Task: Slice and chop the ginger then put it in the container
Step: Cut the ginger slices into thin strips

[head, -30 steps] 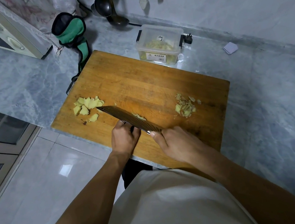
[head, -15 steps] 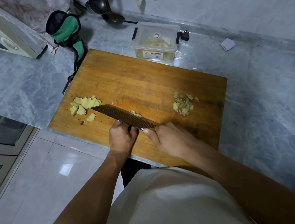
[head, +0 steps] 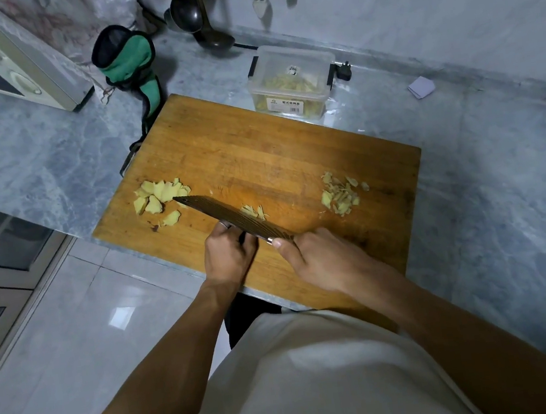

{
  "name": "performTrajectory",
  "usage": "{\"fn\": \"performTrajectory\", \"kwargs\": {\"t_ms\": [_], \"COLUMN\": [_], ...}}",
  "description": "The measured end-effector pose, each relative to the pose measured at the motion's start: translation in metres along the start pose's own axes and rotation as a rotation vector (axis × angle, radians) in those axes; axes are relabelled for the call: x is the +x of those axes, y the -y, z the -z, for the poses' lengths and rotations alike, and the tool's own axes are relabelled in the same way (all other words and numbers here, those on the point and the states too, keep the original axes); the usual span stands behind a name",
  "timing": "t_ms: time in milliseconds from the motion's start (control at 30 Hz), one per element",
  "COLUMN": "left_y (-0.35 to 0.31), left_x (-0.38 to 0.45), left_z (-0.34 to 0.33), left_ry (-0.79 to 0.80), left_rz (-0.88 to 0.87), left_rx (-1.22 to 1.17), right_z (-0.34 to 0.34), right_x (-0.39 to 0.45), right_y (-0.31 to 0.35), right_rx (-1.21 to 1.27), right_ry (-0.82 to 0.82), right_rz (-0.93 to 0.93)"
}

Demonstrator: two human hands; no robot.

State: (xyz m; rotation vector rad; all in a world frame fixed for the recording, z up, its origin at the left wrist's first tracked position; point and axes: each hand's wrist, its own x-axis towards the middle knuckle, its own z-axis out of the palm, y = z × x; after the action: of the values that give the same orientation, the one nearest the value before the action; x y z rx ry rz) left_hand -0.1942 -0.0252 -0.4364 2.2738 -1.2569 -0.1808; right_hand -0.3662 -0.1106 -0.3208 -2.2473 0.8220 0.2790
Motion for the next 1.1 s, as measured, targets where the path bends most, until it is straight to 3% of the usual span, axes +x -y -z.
{"fn": "performTrajectory", "kwargs": {"t_ms": [467,1100], "left_y": [-0.003,-0.011], "left_x": [0.0,-0.004], "left_z": [0.004,0.004], "left_ry": [-0.07,-0.039], "left_rz": [-0.039,0.057], "left_rx": [-0.061,-0.034], "right_z": [0.0,-0.005], "right_x": [0.002,0.004], "right_y": [-0.004,0.0], "right_rx": [0.002,0.008], "right_ry": [0.02,-0.014], "right_rz": [-0.023,0.0]}}
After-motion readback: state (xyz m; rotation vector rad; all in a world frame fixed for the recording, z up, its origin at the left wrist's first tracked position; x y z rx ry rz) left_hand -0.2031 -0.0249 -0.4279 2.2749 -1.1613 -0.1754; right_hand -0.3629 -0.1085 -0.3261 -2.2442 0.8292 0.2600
